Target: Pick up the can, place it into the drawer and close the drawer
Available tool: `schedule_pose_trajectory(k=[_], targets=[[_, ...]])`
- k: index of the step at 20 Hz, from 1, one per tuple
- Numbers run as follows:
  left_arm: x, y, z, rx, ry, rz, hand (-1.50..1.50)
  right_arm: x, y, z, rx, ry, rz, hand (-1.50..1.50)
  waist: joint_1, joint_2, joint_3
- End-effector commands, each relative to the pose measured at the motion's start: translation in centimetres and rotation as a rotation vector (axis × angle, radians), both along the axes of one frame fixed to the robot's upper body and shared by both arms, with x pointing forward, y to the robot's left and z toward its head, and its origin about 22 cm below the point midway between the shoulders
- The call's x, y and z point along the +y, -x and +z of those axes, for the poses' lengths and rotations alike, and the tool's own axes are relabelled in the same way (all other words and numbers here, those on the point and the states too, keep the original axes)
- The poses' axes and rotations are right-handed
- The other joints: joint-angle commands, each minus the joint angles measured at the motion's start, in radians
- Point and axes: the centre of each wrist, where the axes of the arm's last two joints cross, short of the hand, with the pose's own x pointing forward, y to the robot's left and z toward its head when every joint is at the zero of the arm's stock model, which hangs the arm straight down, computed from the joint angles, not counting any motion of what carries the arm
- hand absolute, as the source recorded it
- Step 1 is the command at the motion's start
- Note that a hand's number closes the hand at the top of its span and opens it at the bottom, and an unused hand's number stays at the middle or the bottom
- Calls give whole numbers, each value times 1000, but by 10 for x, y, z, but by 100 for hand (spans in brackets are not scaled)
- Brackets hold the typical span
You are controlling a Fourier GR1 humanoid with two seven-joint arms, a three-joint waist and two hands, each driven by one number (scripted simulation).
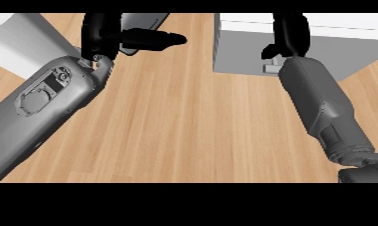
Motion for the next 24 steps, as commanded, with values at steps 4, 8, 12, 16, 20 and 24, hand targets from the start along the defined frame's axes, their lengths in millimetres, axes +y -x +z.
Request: schedule_pose_trajectory(k=[4, 8, 12, 16, 20, 24], targets=[[0, 7, -5, -20, -2, -8, -150, 9, -18, 37, -23, -36, 5, -150, 21, 17, 6], [15, 13, -6, 2, 3, -20, -150, 31, -19, 37, -6, -65, 47, -150, 37, 16, 5], [21, 16, -22, 3, 1, -3, -150, 35, -17, 31, -61, -219, 112, -150, 20, 14, 7], [18, 24, -33, -3, -7, -1, -150, 43, -18, 37, -64, -384, 151, -150, 23, 9, 8], [15, 25, -38, 10, -2, -1, -150, 48, -18, 36, -61, -491, 210, -150, -2, 7, 7], [33, 26, -41, 28, -5, 12, -150, 48, -22, 48, -88, -688, 255, -150, -7, 1, 7]])
